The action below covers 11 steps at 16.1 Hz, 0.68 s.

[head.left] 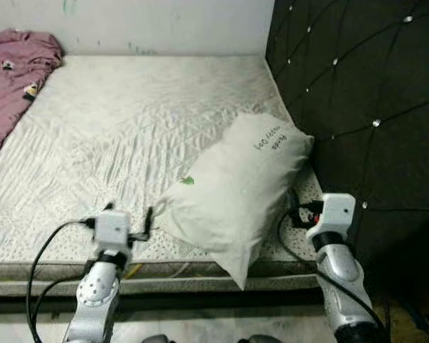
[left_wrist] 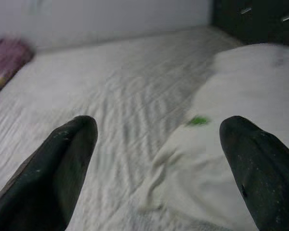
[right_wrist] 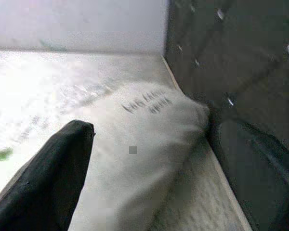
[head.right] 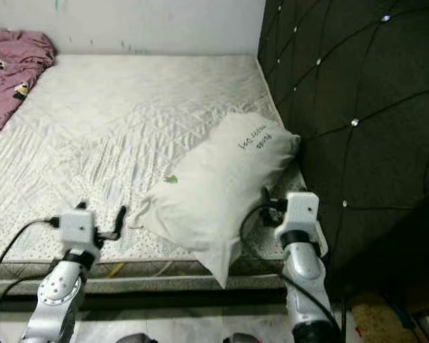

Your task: Clean up the room

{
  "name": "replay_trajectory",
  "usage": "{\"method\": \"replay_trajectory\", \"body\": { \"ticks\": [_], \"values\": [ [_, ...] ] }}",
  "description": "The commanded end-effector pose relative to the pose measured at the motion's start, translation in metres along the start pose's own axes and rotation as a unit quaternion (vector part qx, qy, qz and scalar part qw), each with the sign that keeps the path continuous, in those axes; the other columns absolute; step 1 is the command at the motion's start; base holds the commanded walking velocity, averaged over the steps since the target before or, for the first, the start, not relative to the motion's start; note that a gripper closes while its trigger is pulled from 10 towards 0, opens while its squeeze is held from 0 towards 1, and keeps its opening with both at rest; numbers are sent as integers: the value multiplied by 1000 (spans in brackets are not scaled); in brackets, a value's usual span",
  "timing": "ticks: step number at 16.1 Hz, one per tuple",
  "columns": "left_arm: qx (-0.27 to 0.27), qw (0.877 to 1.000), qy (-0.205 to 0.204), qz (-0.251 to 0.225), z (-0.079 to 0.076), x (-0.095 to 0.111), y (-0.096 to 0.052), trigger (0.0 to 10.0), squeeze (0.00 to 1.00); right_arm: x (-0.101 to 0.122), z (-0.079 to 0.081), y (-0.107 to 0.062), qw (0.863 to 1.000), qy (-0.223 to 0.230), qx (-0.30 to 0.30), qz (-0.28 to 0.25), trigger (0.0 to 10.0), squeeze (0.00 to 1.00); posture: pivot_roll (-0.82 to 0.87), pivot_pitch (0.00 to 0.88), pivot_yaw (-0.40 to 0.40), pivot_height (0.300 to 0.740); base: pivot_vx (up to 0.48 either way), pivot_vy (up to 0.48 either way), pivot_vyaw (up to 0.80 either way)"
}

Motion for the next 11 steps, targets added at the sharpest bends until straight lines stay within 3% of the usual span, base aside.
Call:
{"method": "replay_trajectory", "body": {
  "ticks": [1,2,3,4,5,9,11],
  "values": [
    [-17,1000,12,3,-4,3,-3,10000,0,4,2,-3,1000,-2,11,-6,10000,922,-3,0,15,740,0,0,0],
    [-32,999,21,-10,-10,10,-8,10000,0,8,2,-13,1000,-8,18,-14,10000,702,-4,0,17,740,0,0,0],
    [-30,999,17,-11,-11,11,-14,10000,0,7,2,-20,1000,-12,23,-12,10000,624,-5,0,17,740,0,0,0],
    [-28,999,14,-9,-10,11,-18,10000,0,6,2,-24,999,-12,28,-9,10000,420,-3,0,16,740,0,0,0],
    [-22,1000,12,-5,-9,9,-23,10000,0,5,3,-31,999,-11,34,-3,10000,0,-4,0,13,740,0,0,0],
    [5,1000,-18,16,-1,7,-25,10000,0,5,1,-34,999,-17,38,13,10000,0,-5,0,14,740,0,0,0],
    [4,1000,-16,13,0,9,-23,10000,0,7,1,-32,999,-17,38,13,10000,0,-4,0,13,740,0,0,-734]
  ]
}}
Point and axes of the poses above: a point about 5 cm out from each wrist's last joint towards the gripper, its own y axis pointing out of the wrist towards the gripper, its own x axis along the axis of the wrist's last joint, z = x × y, the point moved 1 cm from there along y, pointing out of the wrist towards the gripper, and after that the axes turned 12 degrees about -y, right-handed, at the moved point
